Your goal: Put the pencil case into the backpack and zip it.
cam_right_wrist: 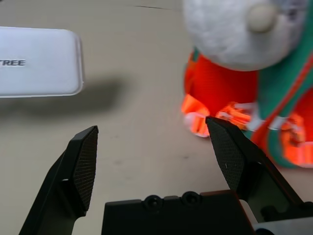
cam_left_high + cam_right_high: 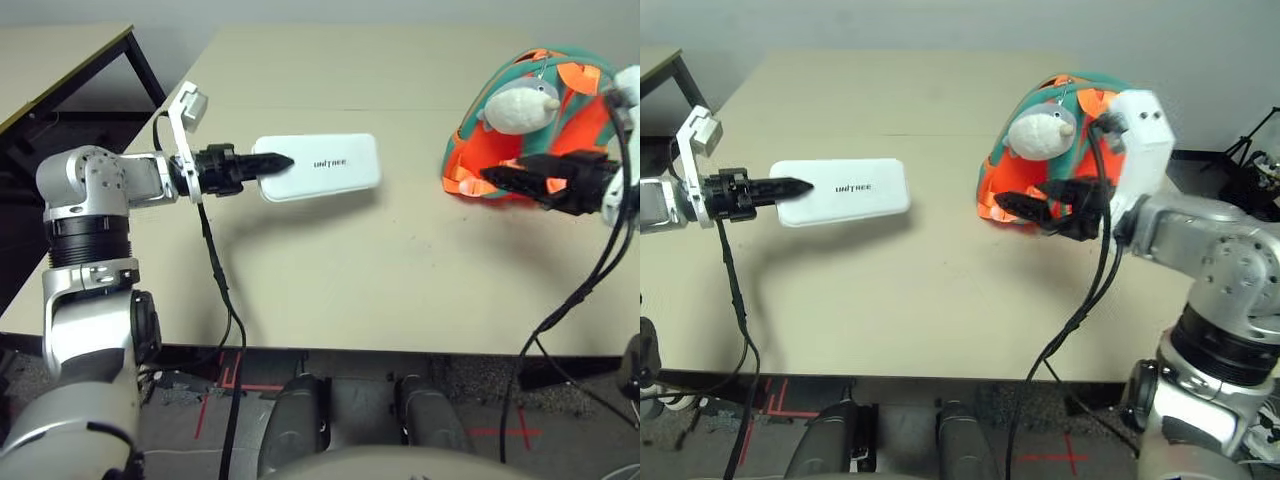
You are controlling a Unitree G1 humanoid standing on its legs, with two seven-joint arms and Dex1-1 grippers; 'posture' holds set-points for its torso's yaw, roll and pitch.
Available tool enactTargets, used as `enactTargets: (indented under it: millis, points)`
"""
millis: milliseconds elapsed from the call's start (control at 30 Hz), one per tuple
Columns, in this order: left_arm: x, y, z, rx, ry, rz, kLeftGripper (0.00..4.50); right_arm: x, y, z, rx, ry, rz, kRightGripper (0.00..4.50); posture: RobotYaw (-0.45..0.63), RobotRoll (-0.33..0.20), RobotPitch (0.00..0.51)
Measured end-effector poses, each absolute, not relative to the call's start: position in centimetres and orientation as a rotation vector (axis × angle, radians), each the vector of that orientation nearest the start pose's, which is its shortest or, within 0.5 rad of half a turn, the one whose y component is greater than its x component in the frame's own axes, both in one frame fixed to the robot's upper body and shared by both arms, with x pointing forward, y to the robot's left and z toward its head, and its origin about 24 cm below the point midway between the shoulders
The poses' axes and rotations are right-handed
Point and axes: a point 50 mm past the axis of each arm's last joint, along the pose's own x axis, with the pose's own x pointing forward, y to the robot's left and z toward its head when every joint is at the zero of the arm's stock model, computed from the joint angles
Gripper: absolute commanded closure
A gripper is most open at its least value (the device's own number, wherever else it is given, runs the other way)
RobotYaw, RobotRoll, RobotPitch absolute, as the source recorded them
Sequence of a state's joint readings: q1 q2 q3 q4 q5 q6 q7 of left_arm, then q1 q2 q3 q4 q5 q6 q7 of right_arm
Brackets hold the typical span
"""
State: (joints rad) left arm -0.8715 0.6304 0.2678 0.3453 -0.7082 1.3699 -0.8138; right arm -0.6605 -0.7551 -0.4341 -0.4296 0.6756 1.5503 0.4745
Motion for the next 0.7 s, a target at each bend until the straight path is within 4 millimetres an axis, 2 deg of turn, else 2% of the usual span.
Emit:
enactTargets:
  millis: [367,700]
  points:
    - [33.3,21.4,20.4,-0.517,0.469,-0.823,3.09,29.4,-24.7,23.7,-0.082,0.212,0.248,0.0,-0.05,0.0,0.109]
    - [33.0,22.0,20.5,-0.519,0.449,-0.784,3.09,31.5,-25.7,23.2,-0.083,0.151,0.108,0.0,-0.02,0.0,0.101]
